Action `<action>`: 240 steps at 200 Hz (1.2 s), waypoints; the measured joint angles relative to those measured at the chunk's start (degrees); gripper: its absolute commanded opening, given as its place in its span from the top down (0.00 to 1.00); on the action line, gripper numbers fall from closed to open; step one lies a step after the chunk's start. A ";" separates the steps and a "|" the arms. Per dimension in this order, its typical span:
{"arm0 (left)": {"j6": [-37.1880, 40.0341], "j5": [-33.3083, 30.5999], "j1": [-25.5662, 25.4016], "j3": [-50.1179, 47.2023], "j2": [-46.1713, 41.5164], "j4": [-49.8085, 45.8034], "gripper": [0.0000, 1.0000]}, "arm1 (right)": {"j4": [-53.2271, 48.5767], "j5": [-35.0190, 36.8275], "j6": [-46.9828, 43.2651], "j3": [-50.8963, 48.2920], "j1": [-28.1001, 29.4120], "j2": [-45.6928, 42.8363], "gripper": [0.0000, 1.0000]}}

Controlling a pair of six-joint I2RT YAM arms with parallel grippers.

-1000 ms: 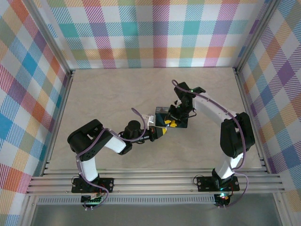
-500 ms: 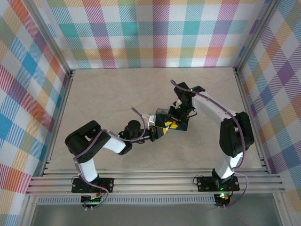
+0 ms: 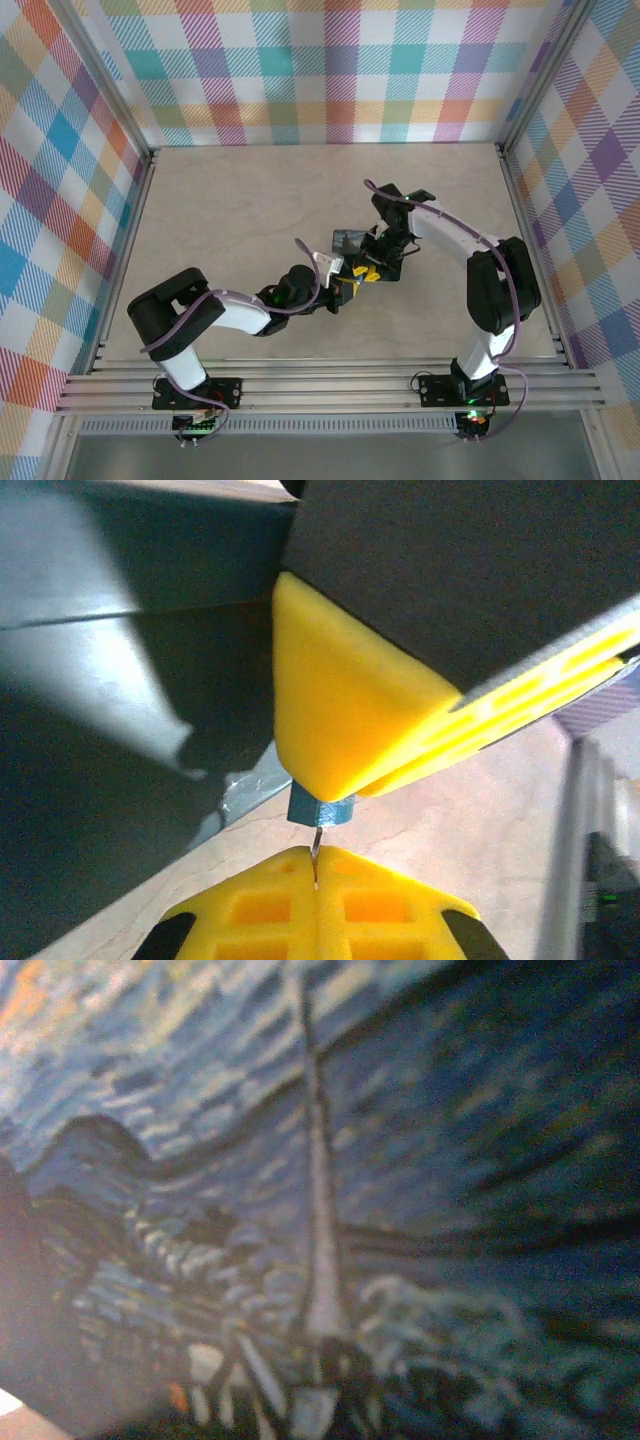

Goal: Unlock a padlock with a key

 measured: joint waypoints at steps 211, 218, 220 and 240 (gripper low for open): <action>11.06 -17.75 -9.42 -1.14 2.40 -0.22 1.00 | 11.82 -3.37 6.64 -10.62 3.82 -4.02 0.48; 11.06 -17.77 -9.44 -1.20 2.56 0.20 1.00 | 11.58 -2.54 6.97 -10.62 3.96 -4.46 0.48; 11.04 -17.75 -9.44 -1.20 2.62 0.33 1.00 | 11.45 -2.14 7.13 -10.62 3.98 -4.74 0.47; 10.97 -17.81 -9.44 -1.20 3.32 1.86 1.00 | 10.23 1.25 8.41 -10.67 4.17 -7.58 0.47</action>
